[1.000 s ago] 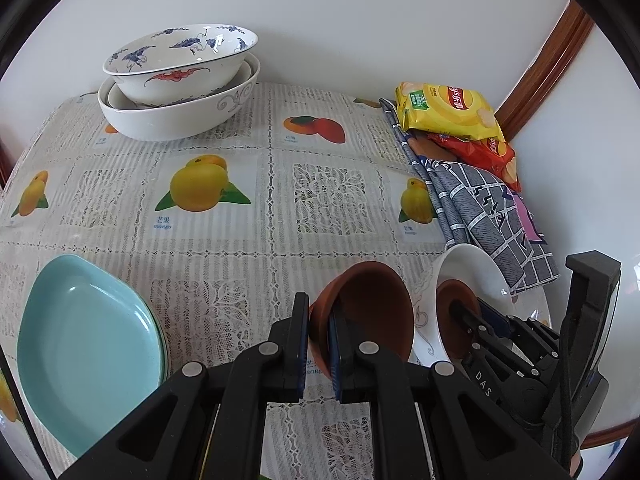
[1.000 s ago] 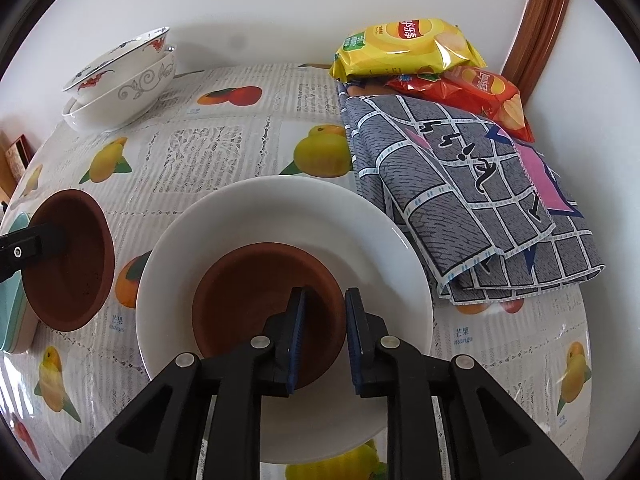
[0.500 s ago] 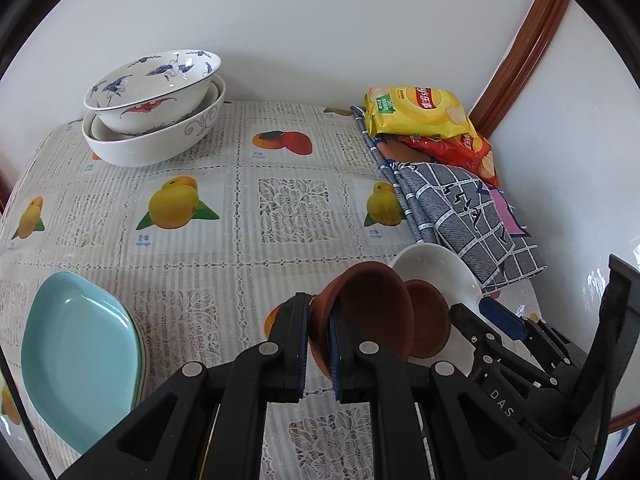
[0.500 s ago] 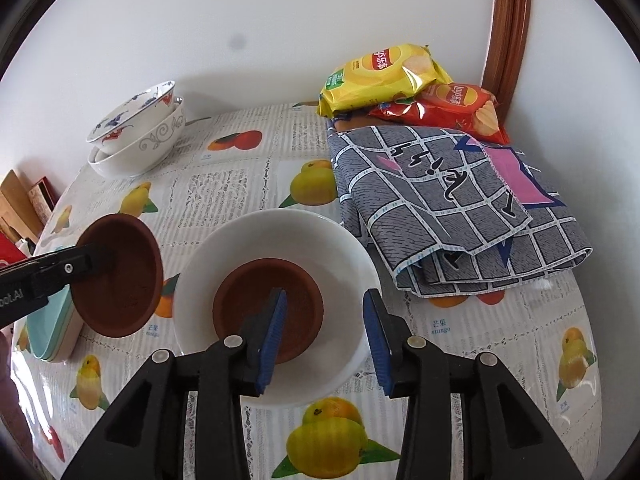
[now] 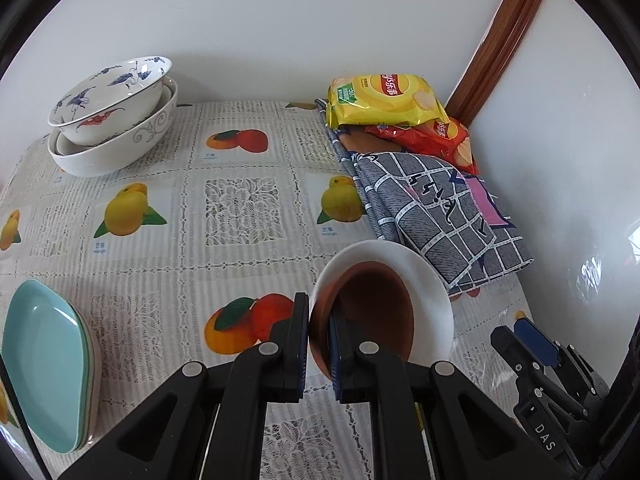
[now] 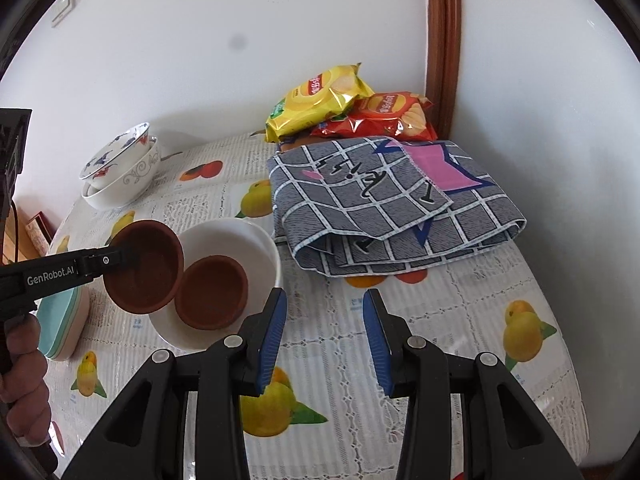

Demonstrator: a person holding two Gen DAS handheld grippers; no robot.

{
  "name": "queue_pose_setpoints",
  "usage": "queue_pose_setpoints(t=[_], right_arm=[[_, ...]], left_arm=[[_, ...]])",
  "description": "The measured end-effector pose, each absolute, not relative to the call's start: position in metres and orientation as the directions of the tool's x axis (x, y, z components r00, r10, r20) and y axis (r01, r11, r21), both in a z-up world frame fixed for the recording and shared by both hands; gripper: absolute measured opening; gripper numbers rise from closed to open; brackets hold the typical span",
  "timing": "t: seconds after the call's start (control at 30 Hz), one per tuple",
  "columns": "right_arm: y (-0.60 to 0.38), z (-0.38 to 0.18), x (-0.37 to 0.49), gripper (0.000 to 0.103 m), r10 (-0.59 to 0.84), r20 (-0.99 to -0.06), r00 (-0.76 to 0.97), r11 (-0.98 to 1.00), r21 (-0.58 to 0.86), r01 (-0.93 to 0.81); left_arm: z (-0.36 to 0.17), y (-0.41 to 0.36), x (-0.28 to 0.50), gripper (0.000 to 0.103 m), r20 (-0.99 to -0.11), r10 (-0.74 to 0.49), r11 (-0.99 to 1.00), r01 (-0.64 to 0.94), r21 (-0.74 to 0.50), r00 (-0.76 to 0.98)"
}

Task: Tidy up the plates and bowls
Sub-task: 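Lower the left gripper's brown bowl into the white bowl onto the other and open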

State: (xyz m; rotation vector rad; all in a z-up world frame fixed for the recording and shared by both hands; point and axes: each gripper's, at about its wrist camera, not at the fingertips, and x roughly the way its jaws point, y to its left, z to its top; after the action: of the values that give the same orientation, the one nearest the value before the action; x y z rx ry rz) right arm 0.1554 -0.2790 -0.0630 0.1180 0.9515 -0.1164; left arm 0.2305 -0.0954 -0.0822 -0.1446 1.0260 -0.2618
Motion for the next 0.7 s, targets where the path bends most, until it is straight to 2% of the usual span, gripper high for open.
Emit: queue_pose_setpoints(t=[0.7], right_arm=[[-0.317,-0.09,0.143,0.04,-0.067,-0.847,0.528,0.971,0.066,0.228]], left_arm=[[-0.108,-0.124,0.246,0.011,-0.853,-0.285,0.958,0.159,-0.239,0.437]])
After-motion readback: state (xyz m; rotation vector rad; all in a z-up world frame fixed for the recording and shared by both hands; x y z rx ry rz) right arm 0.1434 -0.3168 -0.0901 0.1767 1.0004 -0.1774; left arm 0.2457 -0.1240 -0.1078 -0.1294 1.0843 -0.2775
